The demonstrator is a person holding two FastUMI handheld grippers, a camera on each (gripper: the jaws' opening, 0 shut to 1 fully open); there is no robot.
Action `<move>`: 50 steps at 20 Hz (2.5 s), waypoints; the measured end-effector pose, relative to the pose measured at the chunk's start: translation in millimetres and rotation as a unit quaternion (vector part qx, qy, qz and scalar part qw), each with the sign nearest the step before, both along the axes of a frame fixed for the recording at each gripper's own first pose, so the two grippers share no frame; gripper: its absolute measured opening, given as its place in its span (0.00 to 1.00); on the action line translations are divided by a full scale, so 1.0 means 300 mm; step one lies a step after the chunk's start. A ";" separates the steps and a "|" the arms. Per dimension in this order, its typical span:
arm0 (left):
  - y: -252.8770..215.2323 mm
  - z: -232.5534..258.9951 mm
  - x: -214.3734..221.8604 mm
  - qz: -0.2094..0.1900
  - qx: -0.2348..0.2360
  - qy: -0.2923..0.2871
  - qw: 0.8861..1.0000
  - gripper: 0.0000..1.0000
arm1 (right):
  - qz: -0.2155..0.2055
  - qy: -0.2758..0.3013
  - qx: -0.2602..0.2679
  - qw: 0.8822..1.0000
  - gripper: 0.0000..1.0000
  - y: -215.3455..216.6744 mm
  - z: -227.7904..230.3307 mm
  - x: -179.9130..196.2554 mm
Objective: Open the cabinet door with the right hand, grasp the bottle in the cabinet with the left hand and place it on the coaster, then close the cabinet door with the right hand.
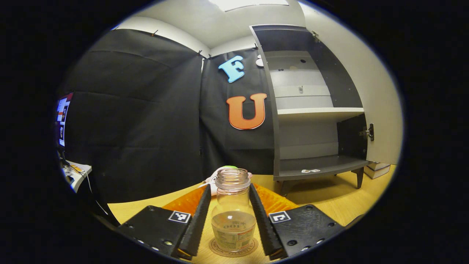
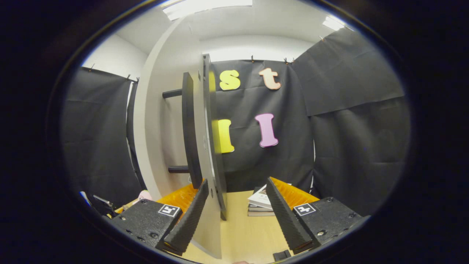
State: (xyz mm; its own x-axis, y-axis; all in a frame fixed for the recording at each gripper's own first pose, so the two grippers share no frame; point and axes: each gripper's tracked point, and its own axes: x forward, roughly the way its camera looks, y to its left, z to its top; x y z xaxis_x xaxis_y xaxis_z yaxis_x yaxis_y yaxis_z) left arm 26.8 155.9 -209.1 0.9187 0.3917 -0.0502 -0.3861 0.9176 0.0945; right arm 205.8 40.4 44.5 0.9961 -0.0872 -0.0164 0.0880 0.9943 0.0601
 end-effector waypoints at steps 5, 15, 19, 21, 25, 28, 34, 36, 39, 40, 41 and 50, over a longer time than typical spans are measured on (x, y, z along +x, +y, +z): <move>0.006 0.025 -0.006 0.000 -0.004 -0.006 1.000 0.94 | 0.002 -0.001 0.001 1.000 0.97 0.001 -0.002 0.001; -0.016 0.253 -0.044 -0.021 -0.035 -0.017 0.999 0.94 | 0.000 -0.004 -0.014 1.000 0.98 -0.008 0.001 0.004; -0.021 0.392 -0.055 -0.027 -0.022 -0.022 0.999 0.94 | 0.004 -0.007 -0.001 1.000 0.95 -0.018 -0.029 0.012; -0.037 0.452 -0.061 -0.032 -0.026 -0.022 0.999 0.94 | -0.003 -0.007 -0.011 1.000 0.98 -0.041 -0.039 0.008; -0.105 0.537 -0.070 -0.058 -0.028 -0.016 0.998 0.95 | -0.017 -0.009 -0.009 1.000 0.99 -0.091 -0.037 0.009; -0.164 0.565 -0.098 -0.082 -0.010 -0.005 0.997 0.95 | -0.062 -0.033 0.003 0.998 0.99 -0.174 0.003 0.006; -0.279 0.646 -0.042 -0.126 -0.001 0.002 0.992 0.94 | -0.047 -0.054 0.016 0.997 0.99 -0.170 0.077 0.040; -0.320 0.649 -0.036 -0.133 -0.003 0.010 0.991 0.94 | -0.036 -0.058 0.011 0.998 0.99 -0.157 0.101 0.050; -0.375 0.654 -0.031 -0.147 -0.007 0.008 0.989 0.94 | -0.020 -0.056 0.005 0.998 0.99 -0.118 0.117 0.063; -0.383 0.658 -0.034 -0.149 -0.004 0.005 0.989 0.94 | -0.019 -0.055 -0.001 0.998 0.99 -0.113 0.121 0.066; -0.392 0.663 -0.037 -0.151 0.001 0.003 0.988 0.94 | -0.019 -0.059 -0.008 0.998 0.98 -0.107 0.140 0.059; -0.397 0.640 -0.095 -0.148 -0.001 -0.008 0.989 0.94 | 0.017 -0.071 0.004 0.997 0.96 -0.025 0.164 0.076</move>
State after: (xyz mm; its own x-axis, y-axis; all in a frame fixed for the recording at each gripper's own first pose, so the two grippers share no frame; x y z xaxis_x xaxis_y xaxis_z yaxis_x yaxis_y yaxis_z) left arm -1.8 36.9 -17.2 0.9938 0.1050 -0.0353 -0.1015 0.9909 0.0884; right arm 228.5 32.9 93.8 0.9907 -0.0537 0.1247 0.0441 0.9960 0.0783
